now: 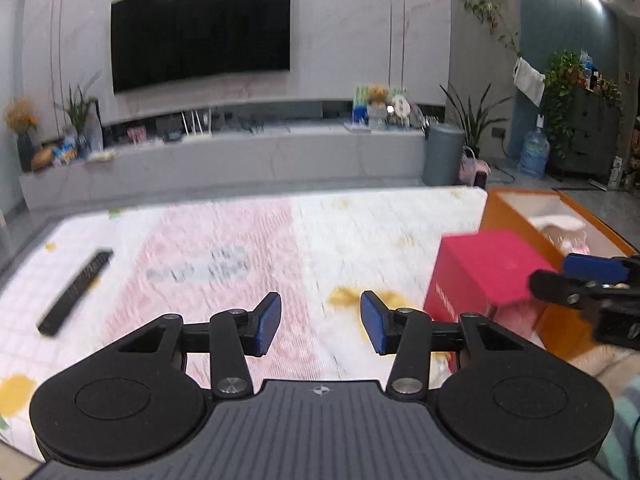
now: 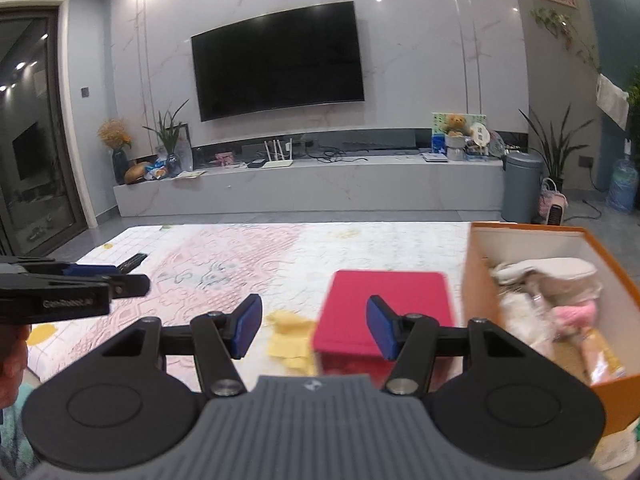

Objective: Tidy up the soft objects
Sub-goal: 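Withdraw both tools from the box back over the bed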

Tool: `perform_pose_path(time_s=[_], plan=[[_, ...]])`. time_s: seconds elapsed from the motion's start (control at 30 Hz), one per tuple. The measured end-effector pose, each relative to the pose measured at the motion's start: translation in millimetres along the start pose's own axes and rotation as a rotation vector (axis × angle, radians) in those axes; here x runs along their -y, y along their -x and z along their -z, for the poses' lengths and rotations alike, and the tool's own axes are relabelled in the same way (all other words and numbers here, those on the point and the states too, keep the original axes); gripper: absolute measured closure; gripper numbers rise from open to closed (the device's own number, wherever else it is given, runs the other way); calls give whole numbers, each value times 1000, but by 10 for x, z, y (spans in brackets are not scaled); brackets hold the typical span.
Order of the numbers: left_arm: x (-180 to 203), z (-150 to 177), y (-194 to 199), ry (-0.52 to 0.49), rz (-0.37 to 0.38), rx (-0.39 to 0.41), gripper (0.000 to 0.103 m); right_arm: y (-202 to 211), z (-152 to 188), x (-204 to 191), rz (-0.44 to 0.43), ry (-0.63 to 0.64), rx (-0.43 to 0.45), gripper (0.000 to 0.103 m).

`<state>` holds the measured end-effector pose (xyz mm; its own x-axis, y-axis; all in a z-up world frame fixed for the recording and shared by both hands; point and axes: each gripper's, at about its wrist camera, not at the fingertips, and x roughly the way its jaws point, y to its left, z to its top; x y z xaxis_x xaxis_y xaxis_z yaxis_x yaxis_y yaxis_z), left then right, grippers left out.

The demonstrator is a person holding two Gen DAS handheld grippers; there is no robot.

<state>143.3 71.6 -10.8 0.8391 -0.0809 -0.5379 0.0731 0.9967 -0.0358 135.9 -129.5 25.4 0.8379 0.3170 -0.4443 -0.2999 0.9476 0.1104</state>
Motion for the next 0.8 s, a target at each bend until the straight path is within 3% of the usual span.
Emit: perform_pose_path(time_s=[0.07,0.23,0.4,0.63,0.8], plan=[[-84,96,-17,12,21,-27,49,-67,108,-143,5,18,-2,46],[-103,279,-219,52,75,-104,48,-334,411,-324,17,72,-70,63],[-13,460,-562,102,93,-191,47,-639,651,-366,56,123,-143,86],[114,649,-895,134,85,-294,47,-879,835,-255,72,104,-210,95],[206,671,-1018,143,76,-323,47,-1004,877,-184,57,55,-226,96]])
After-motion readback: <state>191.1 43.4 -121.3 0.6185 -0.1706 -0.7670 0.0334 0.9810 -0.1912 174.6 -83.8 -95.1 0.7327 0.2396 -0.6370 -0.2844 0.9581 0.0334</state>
